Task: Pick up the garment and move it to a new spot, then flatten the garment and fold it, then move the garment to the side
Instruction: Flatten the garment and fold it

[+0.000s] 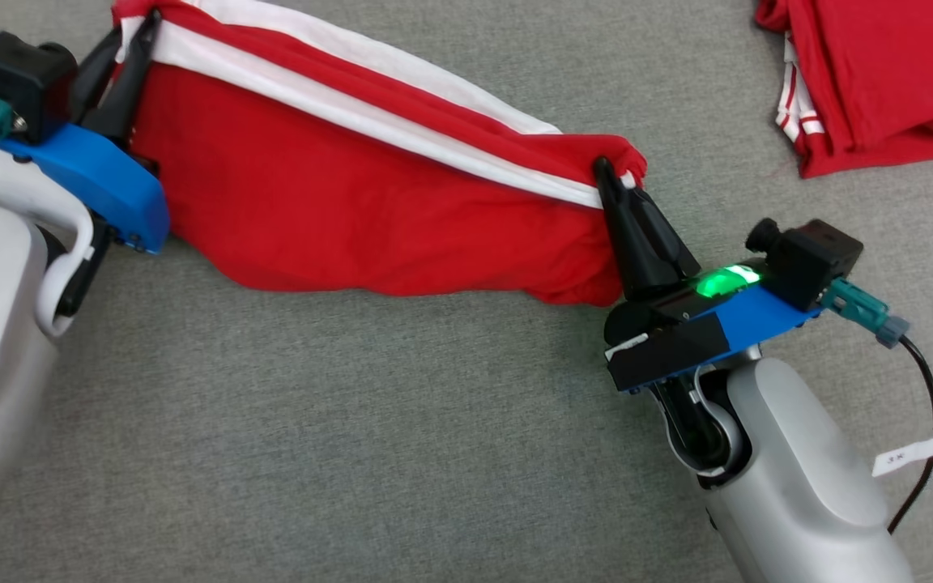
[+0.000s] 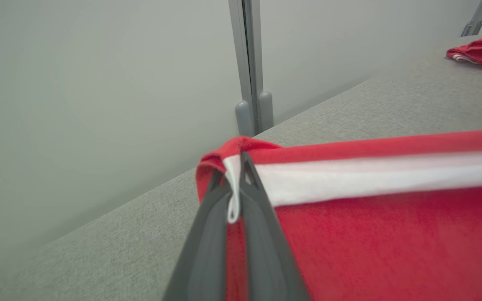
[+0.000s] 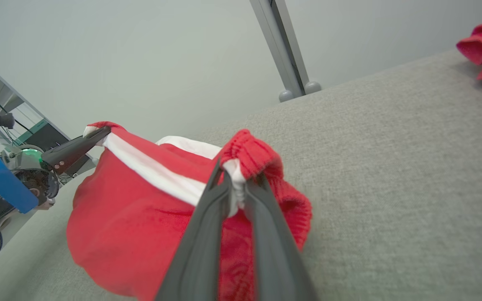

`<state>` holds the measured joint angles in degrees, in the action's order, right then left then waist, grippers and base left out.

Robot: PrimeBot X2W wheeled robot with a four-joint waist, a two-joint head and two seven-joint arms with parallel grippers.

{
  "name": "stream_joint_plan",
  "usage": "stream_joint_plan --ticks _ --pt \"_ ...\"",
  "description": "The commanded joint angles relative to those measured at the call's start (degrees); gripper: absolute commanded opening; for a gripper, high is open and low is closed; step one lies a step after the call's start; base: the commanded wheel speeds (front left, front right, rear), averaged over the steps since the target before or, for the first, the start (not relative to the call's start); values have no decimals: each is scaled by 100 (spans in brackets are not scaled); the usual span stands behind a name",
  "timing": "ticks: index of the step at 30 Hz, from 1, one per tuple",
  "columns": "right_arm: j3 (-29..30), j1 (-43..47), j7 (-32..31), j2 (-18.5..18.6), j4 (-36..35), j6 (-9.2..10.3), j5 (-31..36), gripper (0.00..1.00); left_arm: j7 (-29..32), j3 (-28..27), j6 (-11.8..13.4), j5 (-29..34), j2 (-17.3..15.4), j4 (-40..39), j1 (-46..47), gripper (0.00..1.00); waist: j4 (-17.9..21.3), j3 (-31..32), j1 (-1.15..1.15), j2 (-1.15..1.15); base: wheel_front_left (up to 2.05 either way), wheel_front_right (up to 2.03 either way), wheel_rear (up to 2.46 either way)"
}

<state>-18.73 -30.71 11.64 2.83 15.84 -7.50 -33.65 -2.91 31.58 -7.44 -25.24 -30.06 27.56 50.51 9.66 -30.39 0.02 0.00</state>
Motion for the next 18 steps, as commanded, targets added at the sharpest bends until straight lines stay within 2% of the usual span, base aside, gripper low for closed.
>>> stream_joint_plan --ticks 1,2,3,4,5,6,13,18 --pt "-65 -168 75 16 96 1 -60 0 -82 65 -2 -47 -52 166 201 0 46 -21 -2 0 0 0 0" --pt "-95 -222 104 16 162 1 -85 0 -126 133 -2 -91 -58 282 271 0 74 -31 -2 0 0 0 0" --pt "-109 -262 137 16 223 1 -87 9 -142 191 -2 -121 -51 400 317 0 90 -35 -2 0 0 0 0" --pt "-162 -308 151 16 289 1 -55 38 -194 236 -3 -150 -50 513 376 0 106 -33 -2 0 0 0 0" --pt "-197 -328 163 15 328 1 -64 100 -244 279 -2 -153 -58 636 434 50 120 -28 -2 0 0 0 0" --pt "-206 -348 182 15 375 1 -51 100 -319 324 -2 -173 -42 723 477 100 128 -17 -2 0 0 0 0" --pt "-13 -137 280 13 386 0 435 100 -800 412 -4 -358 35 1192 557 100 119 179 -2 0 0 0 0" --pt "404 326 317 12 -24 0 962 100 -1063 317 -4 -576 -22 1346 451 100 91 427 -2 0 0 0 0"
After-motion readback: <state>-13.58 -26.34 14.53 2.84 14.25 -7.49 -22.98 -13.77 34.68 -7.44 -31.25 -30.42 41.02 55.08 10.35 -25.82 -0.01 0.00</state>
